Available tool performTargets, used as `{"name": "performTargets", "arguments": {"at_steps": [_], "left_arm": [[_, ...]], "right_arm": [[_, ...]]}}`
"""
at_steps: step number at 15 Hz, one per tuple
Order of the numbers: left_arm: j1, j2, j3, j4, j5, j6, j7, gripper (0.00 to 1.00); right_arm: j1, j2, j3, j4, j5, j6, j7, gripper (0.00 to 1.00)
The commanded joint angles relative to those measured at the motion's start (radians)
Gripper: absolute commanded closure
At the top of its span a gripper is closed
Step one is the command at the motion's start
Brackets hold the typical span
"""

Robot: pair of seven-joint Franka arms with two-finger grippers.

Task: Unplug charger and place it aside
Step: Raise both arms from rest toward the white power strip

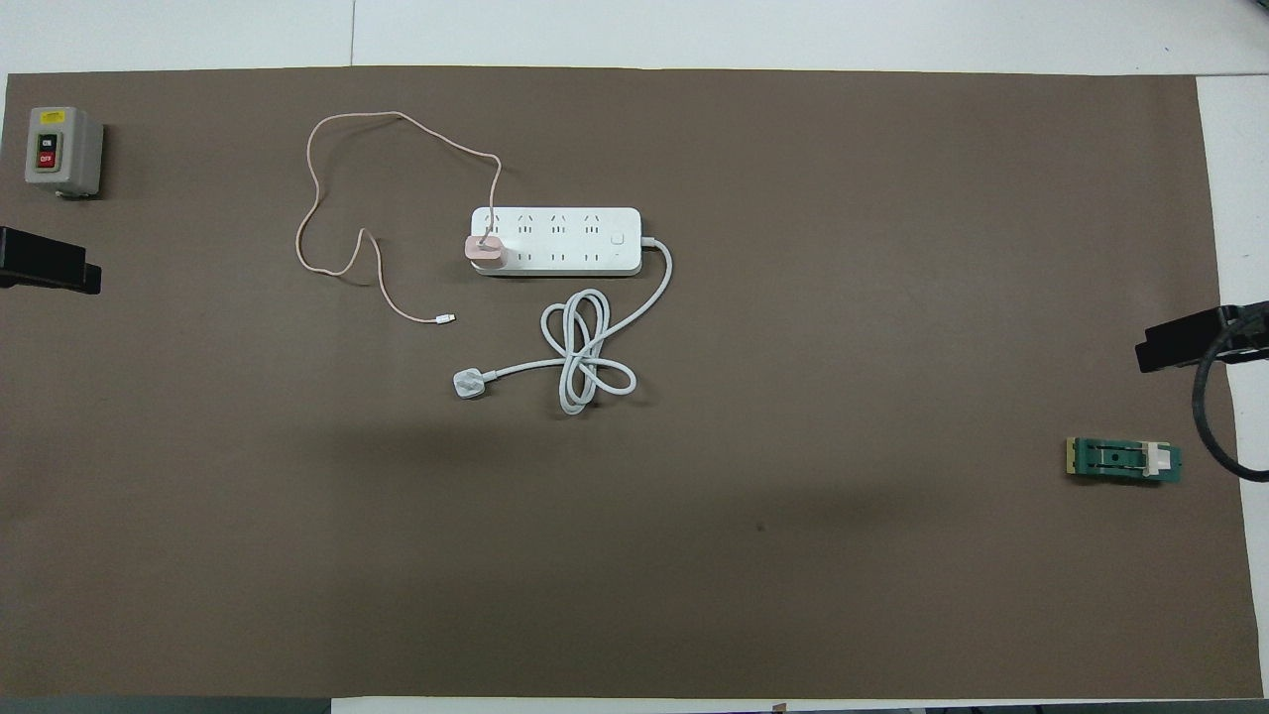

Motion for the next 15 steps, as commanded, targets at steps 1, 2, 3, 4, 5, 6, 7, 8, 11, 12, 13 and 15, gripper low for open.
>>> {"name": "performTargets", "arguments": {"at_steps": [1,2,3,4,5,6,7,8,11,12,13,15], "left_arm": [[-0.021,-0.011,0.017,-0.018,-0.002,-0.002,-0.059,0.0],[-0.021,-0.009,0.017,-0.016,-0.002,-0.001,-0.106,0.0],[-0.022,-0.009,0.014,-0.015,-0.002,0.002,-0.139,0.0],[-0.023,-0.008,0.012,-0.013,-0.002,0.005,-0.166,0.0],[-0.023,-0.009,0.012,-0.013,-0.003,0.007,-0.202,0.0],[-0.024,-0.008,0.01,-0.01,-0.01,0.007,-0.245,0.0],[-0.029,-0.006,0.01,-0.009,-0.011,0.008,-0.284,0.0],[-0.03,-0.005,0.009,-0.009,-0.011,0.011,-0.333,0.0],[-0.032,0.014,-0.008,-0.006,-0.013,0.028,-0.51,0.0],[-0.03,0.024,-0.02,-0.001,-0.013,0.037,-0.574,0.0],[-0.03,0.04,-0.025,0.005,-0.013,0.042,-0.617,0.0],[-0.03,0.073,-0.039,0.019,-0.013,0.048,-0.723,0.0]], "right_arm": [[-0.018,-0.025,0.007,-0.04,0.019,0.017,0.022,0.0],[-0.017,-0.029,0.009,-0.054,0.019,0.035,0.06,0.0],[-0.014,-0.03,0.01,-0.074,0.019,0.072,0.121,0.0],[-0.012,-0.029,0.013,-0.086,0.02,0.096,0.175,0.0],[-0.01,-0.022,0.018,-0.094,0.022,0.115,0.236,0.0],[0.008,-0.015,0.019,-0.103,0.04,0.13,0.305,0.0],[0.026,-0.012,0.019,-0.118,0.057,0.15,0.373,0.0],[0.043,-0.009,0.019,-0.14,0.071,0.178,0.454,0.0],[0.104,0.023,0.018,-0.185,0.125,0.241,0.637,0.0],[0.106,0.055,0.019,-0.183,0.155,0.256,0.703,0.0],[0.111,0.089,0.019,-0.183,0.201,0.278,0.761,0.0],[0.128,0.141,0.019,-0.183,0.298,0.325,0.87,0.0]]}}
